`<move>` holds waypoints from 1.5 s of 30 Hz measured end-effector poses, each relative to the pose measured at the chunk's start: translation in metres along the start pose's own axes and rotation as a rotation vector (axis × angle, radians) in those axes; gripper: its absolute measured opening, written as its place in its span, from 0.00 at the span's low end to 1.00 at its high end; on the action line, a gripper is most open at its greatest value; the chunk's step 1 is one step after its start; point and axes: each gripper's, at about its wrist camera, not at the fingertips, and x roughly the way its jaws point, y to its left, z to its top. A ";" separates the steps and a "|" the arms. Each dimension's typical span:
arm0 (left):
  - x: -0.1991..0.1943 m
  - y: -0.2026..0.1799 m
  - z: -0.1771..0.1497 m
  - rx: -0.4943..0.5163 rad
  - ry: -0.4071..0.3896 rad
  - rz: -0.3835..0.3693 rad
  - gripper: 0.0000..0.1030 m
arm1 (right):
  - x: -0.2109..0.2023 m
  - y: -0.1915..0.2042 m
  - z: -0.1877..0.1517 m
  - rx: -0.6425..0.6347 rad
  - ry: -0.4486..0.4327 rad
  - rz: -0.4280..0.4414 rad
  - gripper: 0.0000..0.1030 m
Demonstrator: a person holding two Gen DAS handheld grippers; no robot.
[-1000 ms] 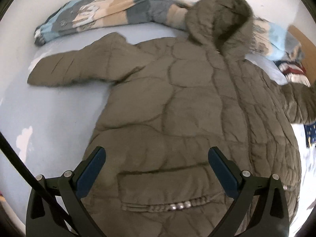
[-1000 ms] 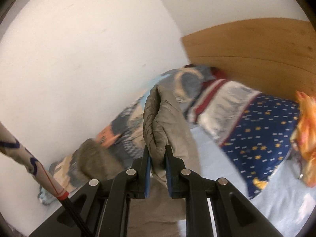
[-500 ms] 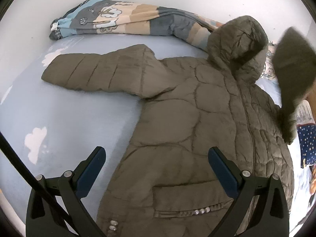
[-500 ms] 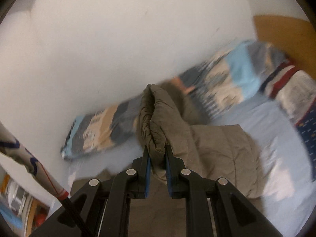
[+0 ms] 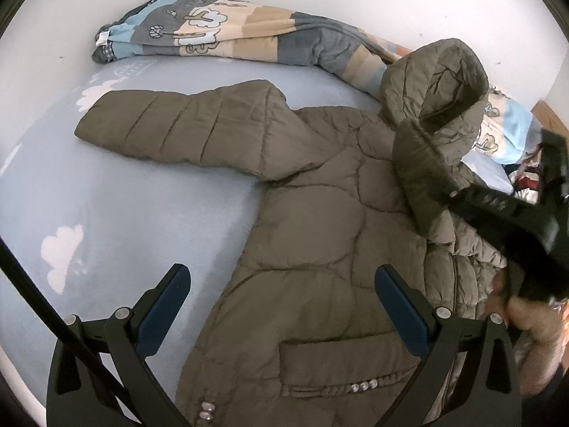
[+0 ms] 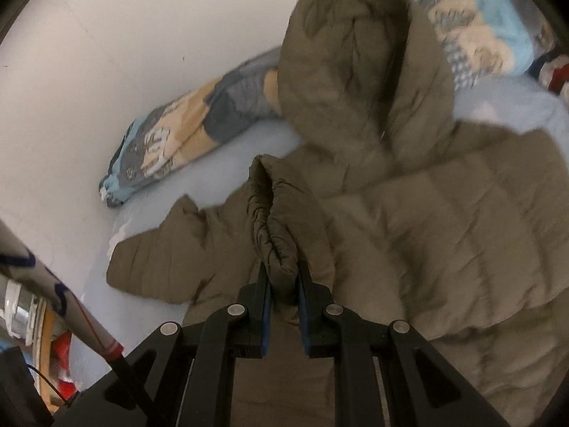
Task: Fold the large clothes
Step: 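Fold the held sleeve across the jacket body with the right tool, release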
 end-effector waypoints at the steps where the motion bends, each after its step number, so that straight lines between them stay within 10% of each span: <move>1: 0.001 -0.001 0.000 0.002 0.001 -0.001 1.00 | 0.008 -0.001 -0.004 0.004 0.017 -0.001 0.16; 12: 0.022 -0.019 0.014 0.015 0.001 -0.055 1.00 | -0.023 -0.023 -0.010 0.009 0.033 0.117 0.47; 26: 0.056 -0.082 0.040 0.133 -0.059 -0.072 1.00 | -0.087 -0.191 0.032 0.093 -0.091 -0.333 0.47; 34: 0.128 -0.080 0.042 0.123 0.116 -0.001 1.00 | -0.064 -0.242 0.017 0.158 0.002 -0.352 0.47; 45: 0.095 -0.083 0.039 0.153 0.080 0.000 1.00 | -0.073 -0.233 0.011 0.169 0.048 -0.389 0.50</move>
